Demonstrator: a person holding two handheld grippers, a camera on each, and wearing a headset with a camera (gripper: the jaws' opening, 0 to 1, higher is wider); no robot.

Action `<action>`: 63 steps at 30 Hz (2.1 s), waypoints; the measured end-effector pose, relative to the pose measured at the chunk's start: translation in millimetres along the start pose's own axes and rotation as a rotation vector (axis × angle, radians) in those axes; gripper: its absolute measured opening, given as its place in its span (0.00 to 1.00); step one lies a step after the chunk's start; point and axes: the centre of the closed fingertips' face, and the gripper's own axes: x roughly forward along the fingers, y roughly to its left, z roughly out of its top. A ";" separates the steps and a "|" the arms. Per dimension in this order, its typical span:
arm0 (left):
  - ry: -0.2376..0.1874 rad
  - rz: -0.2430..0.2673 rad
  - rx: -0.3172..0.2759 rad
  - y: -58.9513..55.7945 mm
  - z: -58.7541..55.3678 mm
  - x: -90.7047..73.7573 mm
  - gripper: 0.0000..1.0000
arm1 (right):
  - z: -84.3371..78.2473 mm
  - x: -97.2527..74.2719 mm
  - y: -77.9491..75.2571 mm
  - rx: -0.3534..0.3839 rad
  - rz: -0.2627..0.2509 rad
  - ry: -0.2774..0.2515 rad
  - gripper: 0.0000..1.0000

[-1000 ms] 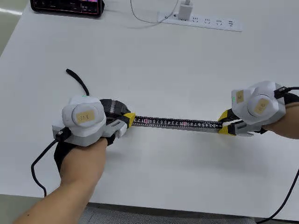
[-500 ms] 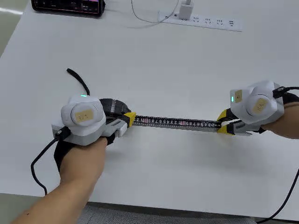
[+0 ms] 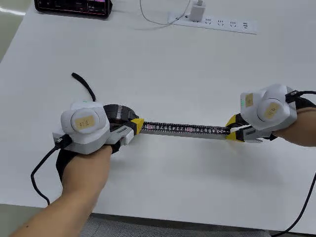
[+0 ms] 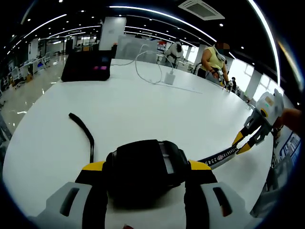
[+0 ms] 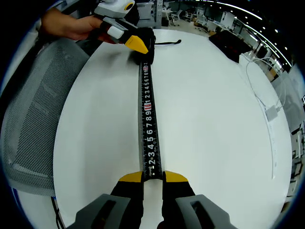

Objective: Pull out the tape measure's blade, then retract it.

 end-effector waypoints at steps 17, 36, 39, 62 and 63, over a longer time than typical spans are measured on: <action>-0.003 -0.007 -0.006 0.3 0.4 0.2 0.61 | 18.8 6.1 2.2 0.008 0.019 -0.039 0.10; -0.007 -0.014 -0.014 0.4 0.5 -0.5 0.61 | 37.0 12.5 4.3 0.011 0.040 -0.070 0.10; -0.007 -0.015 -0.017 0.3 0.6 -0.8 0.61 | 39.1 13.4 4.1 0.009 0.041 -0.074 0.10; -0.008 -0.015 -0.026 0.6 0.8 -0.6 0.62 | 56.1 20.9 -0.2 -0.004 0.046 -0.093 0.10; -0.008 -0.015 -0.025 0.7 0.8 -0.6 0.61 | 56.7 21.2 -0.2 -0.005 0.047 -0.094 0.10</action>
